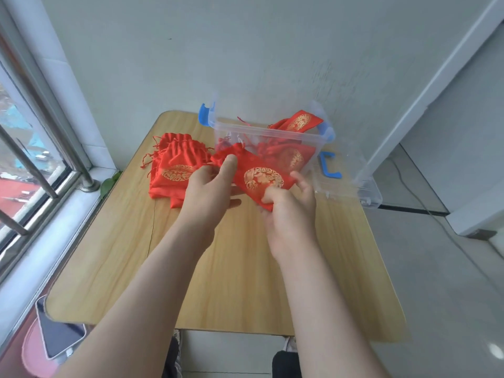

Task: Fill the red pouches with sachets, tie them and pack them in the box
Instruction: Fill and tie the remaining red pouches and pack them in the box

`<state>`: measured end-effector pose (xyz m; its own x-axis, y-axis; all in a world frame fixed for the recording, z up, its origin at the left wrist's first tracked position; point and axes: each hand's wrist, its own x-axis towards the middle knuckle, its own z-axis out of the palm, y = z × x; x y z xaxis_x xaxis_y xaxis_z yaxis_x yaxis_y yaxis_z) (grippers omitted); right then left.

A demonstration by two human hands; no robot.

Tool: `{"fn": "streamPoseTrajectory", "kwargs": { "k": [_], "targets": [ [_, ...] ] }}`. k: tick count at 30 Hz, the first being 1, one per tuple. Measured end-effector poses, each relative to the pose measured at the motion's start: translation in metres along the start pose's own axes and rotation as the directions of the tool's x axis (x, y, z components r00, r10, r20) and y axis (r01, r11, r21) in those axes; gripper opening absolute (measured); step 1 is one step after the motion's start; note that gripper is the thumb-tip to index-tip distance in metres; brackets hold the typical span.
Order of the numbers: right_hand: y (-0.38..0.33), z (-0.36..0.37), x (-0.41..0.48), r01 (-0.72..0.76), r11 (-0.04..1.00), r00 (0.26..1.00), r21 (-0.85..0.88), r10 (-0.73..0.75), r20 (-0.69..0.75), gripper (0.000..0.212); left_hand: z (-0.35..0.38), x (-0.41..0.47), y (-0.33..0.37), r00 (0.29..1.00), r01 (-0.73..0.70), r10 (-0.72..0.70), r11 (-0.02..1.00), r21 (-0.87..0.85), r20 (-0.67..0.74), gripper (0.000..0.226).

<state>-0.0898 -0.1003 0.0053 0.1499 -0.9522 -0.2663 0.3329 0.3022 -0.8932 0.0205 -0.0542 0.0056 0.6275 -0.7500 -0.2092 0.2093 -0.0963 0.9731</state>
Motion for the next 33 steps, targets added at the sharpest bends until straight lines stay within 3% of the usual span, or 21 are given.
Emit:
{"fn": "streamPoseTrajectory", "kwargs": {
  "k": [3, 5, 7, 9, 10, 16, 20, 22, 25, 28, 33],
  "targets": [
    [0.002, -0.018, -0.004, -0.035, 0.967, 0.997, -0.253, 0.05, 0.056, 0.072, 0.013, -0.002, -0.007, 0.997, -0.057, 0.057, 0.998, -0.005, -0.053, 0.026],
    [0.003, -0.025, -0.006, -0.074, 0.946, 0.994, -0.314, 0.095, 0.05, 0.067, 0.017, -0.003, -0.009, 0.995, -0.091, 0.091, 0.996, 0.024, -0.043, 0.024],
    [-0.001, -0.035, -0.002, -0.061, 0.962, 0.998, -0.267, 0.05, -0.048, 0.046, 0.022, -0.004, -0.01, 0.993, -0.115, 0.116, 0.992, 0.054, -0.026, 0.026],
    [-0.011, -0.043, 0.001, -0.001, 0.966, 0.992, -0.259, -0.032, -0.121, 0.011, 0.028, -0.004, -0.009, 0.992, -0.122, 0.123, 0.988, 0.094, -0.007, 0.026],
    [-0.017, -0.046, 0.002, 0.013, 0.959, 0.992, -0.281, -0.048, -0.117, 0.008, 0.031, -0.004, -0.009, 0.994, -0.111, 0.11, 0.989, 0.102, 0.008, 0.024],
    [-0.022, -0.044, 0.007, 0.099, 0.889, 0.995, -0.448, -0.074, 0.073, 0.03, 0.044, -0.01, -0.009, 0.991, -0.107, 0.089, 0.976, 0.191, 0.102, 0.033],
    [-0.031, -0.048, 0.01, 0.01, 0.926, 1.0, -0.378, -0.008, 0.008, 0.018, 0.048, -0.01, -0.016, 0.982, -0.172, 0.142, 0.947, 0.271, 0.128, 0.054],
    [-0.037, -0.049, 0.013, -0.058, 0.952, 0.998, -0.301, 0.058, -0.007, 0.013, 0.05, -0.01, -0.021, 0.976, -0.214, 0.188, 0.92, 0.327, 0.107, 0.053],
    [-0.038, -0.052, 0.021, -0.075, 0.974, 0.997, -0.215, 0.074, -0.013, 0.029, 0.055, -0.006, -0.028, 0.974, -0.223, 0.217, 0.897, 0.382, 0.058, 0.044],
    [-0.037, -0.054, 0.025, -0.053, 0.976, 0.998, -0.212, 0.047, -0.031, 0.013, 0.054, -0.003, -0.029, 0.969, -0.231, 0.245, 0.904, 0.36, 0.006, 0.042],
    [-0.037, -0.054, 0.027, -0.07, 0.982, 0.997, -0.175, 0.063, -0.042, 0.018, 0.051, -0.001, -0.03, 0.945, -0.29, 0.324, 0.899, 0.327, -0.052, 0.052]
  ]
}}
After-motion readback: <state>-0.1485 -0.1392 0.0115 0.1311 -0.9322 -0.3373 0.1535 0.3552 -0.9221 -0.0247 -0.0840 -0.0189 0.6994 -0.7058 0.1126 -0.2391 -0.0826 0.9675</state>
